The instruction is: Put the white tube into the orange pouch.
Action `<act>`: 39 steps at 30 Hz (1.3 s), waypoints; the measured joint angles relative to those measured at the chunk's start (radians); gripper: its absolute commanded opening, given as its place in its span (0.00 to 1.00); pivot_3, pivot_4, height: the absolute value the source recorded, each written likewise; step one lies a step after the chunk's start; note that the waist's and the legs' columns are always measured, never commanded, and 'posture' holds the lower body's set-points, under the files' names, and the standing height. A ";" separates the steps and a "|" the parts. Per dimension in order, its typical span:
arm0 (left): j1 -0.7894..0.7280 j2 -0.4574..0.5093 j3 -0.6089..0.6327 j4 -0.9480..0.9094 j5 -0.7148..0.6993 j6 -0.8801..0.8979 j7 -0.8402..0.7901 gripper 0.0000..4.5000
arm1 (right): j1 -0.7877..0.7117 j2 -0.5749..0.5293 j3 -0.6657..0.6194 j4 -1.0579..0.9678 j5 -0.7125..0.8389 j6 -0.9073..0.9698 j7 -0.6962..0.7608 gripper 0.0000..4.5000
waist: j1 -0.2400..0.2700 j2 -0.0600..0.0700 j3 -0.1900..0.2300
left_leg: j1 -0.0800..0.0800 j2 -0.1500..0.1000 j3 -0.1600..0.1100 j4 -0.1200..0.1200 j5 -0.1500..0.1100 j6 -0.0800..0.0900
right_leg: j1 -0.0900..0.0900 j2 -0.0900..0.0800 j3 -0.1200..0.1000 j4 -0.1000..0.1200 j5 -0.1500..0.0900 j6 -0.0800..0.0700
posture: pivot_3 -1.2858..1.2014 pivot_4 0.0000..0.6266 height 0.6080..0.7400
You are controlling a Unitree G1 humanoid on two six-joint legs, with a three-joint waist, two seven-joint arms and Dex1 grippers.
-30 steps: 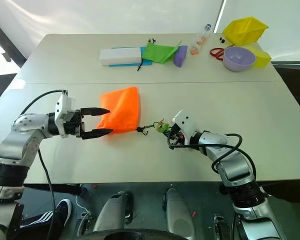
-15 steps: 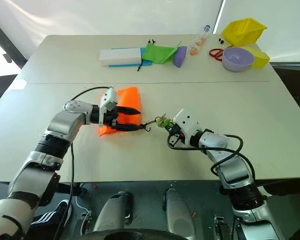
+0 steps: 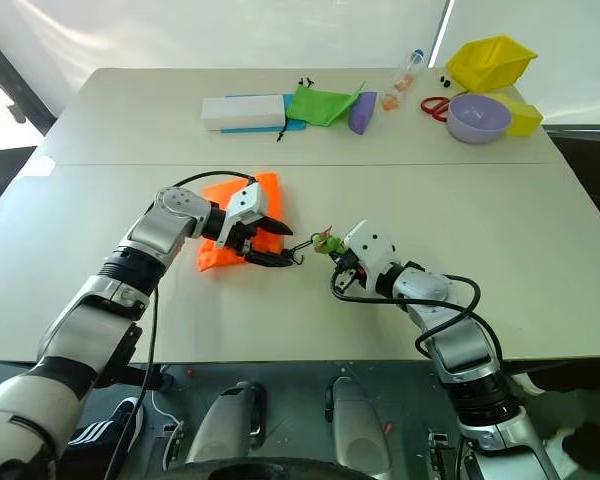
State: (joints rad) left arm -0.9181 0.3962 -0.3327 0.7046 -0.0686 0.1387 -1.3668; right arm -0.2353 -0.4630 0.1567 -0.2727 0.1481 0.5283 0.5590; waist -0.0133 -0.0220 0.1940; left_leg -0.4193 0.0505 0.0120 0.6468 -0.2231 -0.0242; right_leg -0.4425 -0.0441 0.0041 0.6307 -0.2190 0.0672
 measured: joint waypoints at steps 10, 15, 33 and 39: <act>0.008 -0.008 -0.004 -0.017 0.038 0.024 0.000 0.43 | -0.003 0.010 0.000 0.000 -0.007 -0.011 -0.001 0.00 | 0.001 0.000 0.000 | -0.001 0.000 0.000 0.001 0.000 0.000 | 0.000 0.000 0.000 0.000 0.000 0.000 | 0.52 0.24 1.00; 0.017 -0.008 -0.001 -0.024 0.037 0.049 0.010 0.43 | -0.003 0.010 0.001 0.000 -0.007 -0.011 0.003 0.00 | 0.001 0.000 0.000 | -0.001 0.000 0.000 0.001 0.000 0.000 | 0.000 0.000 0.000 0.000 0.000 0.001 | 0.52 0.24 1.00; 0.029 -0.024 0.003 -0.059 0.038 0.125 0.028 0.25 | -0.008 0.013 0.010 0.000 -0.016 -0.011 0.006 0.00 | 0.001 0.000 0.000 | -0.001 0.000 0.000 0.001 0.000 0.000 | 0.000 0.000 0.000 0.000 0.000 0.001 | 0.52 0.24 1.00; 0.041 -0.023 0.001 -0.071 0.038 0.091 0.024 0.25 | -0.008 0.012 0.010 0.000 -0.016 -0.011 0.007 0.00 | 0.001 0.000 0.000 | -0.001 0.000 0.000 0.001 0.000 0.000 | 0.000 0.000 0.000 0.000 0.001 0.000 | 0.52 0.24 1.00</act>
State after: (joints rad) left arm -0.8774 0.3732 -0.3312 0.6338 -0.0310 0.2294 -1.3429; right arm -0.2438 -0.4506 0.1669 -0.2725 0.1324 0.5172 0.5656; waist -0.0123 -0.0220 0.1940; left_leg -0.4199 0.0504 0.0118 0.6481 -0.2231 -0.0241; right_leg -0.4422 -0.0443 0.0042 0.6309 -0.2184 0.0676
